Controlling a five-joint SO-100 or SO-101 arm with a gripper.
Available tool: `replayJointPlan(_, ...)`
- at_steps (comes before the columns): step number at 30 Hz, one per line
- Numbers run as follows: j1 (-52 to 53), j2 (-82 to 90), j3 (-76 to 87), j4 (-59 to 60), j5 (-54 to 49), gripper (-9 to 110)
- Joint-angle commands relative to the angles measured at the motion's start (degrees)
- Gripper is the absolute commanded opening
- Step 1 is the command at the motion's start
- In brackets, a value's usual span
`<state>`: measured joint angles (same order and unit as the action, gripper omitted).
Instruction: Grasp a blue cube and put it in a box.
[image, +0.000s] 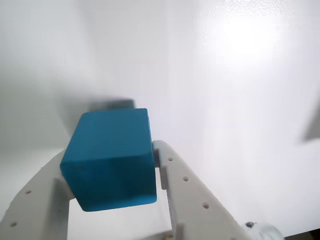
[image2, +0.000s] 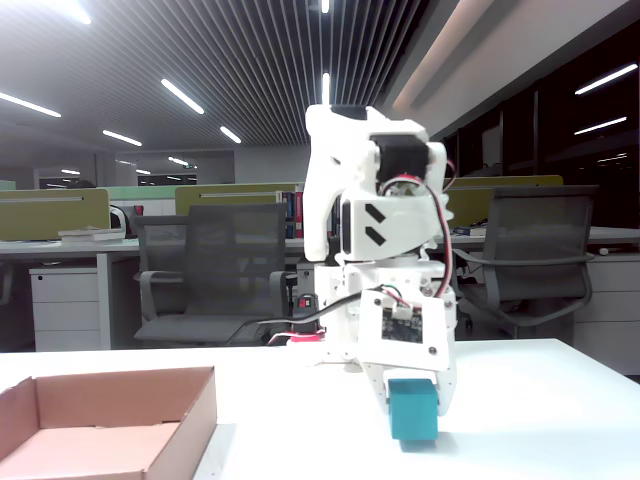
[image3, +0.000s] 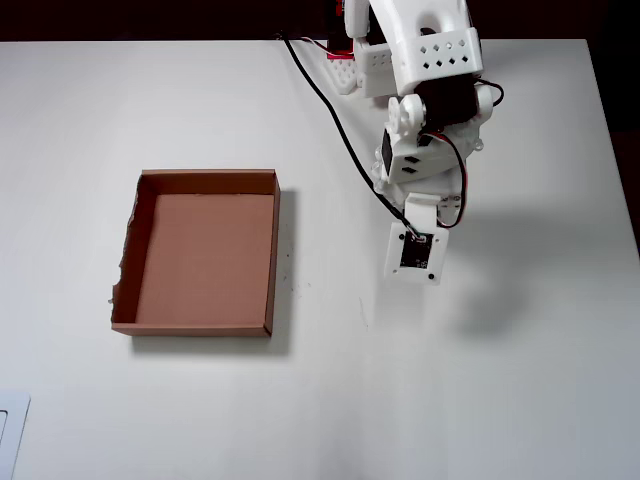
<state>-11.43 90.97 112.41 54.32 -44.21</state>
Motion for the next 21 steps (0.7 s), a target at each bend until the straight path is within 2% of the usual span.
replayJointPlan(1,1.2,6.3,-4.4,0.9,0.3,15)
replayJointPlan(10,9.8,8.8,-15.7,8.5,0.4,15)
replayJointPlan(21,25.8,8.0,-25.8,13.5,2.2,15)
